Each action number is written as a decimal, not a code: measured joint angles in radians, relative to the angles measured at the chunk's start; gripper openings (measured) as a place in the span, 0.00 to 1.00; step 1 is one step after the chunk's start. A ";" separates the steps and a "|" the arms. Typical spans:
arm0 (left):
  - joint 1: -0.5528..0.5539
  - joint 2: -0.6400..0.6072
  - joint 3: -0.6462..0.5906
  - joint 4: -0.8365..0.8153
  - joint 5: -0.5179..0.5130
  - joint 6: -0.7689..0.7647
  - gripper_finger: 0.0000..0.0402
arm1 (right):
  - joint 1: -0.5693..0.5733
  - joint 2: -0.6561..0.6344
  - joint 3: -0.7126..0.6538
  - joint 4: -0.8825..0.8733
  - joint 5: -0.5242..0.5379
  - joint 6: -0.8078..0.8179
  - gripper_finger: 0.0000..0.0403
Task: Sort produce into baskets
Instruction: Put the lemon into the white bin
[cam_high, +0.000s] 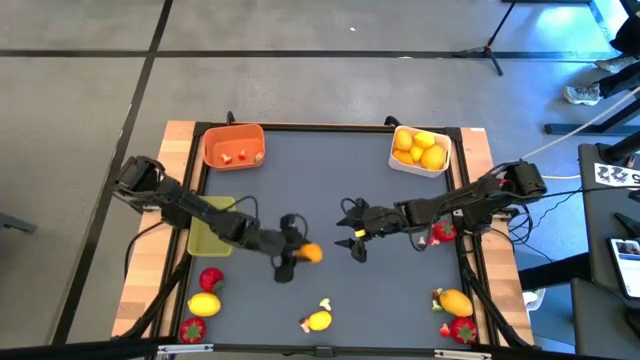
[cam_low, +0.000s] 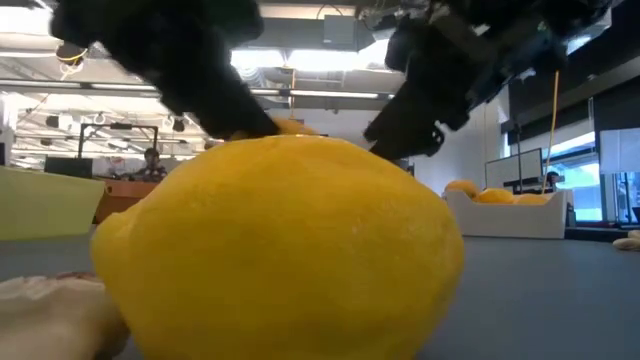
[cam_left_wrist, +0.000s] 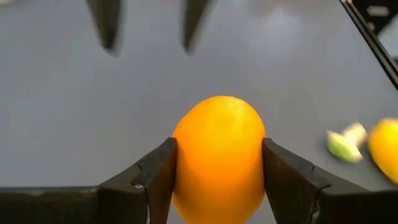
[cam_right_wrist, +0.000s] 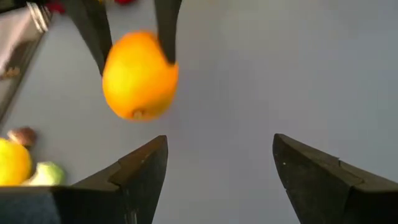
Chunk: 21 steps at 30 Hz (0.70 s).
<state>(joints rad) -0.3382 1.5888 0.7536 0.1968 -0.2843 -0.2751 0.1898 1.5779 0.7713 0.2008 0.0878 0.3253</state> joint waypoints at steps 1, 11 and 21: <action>0.013 0.000 0.000 0.016 0.000 0.007 0.50 | -0.003 0.012 -0.001 0.013 -0.007 -0.006 0.72; 0.051 0.000 0.000 0.109 -0.026 -0.010 0.50 | 0.029 0.041 0.000 0.122 -0.054 -0.016 0.72; 0.070 0.000 0.000 0.195 -0.028 -0.034 0.50 | 0.026 0.042 0.000 0.198 -0.026 -0.036 0.72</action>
<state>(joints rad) -0.2686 1.5890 0.7540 0.3915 -0.3124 -0.3092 0.2156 1.6197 0.7712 0.3988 0.0619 0.2889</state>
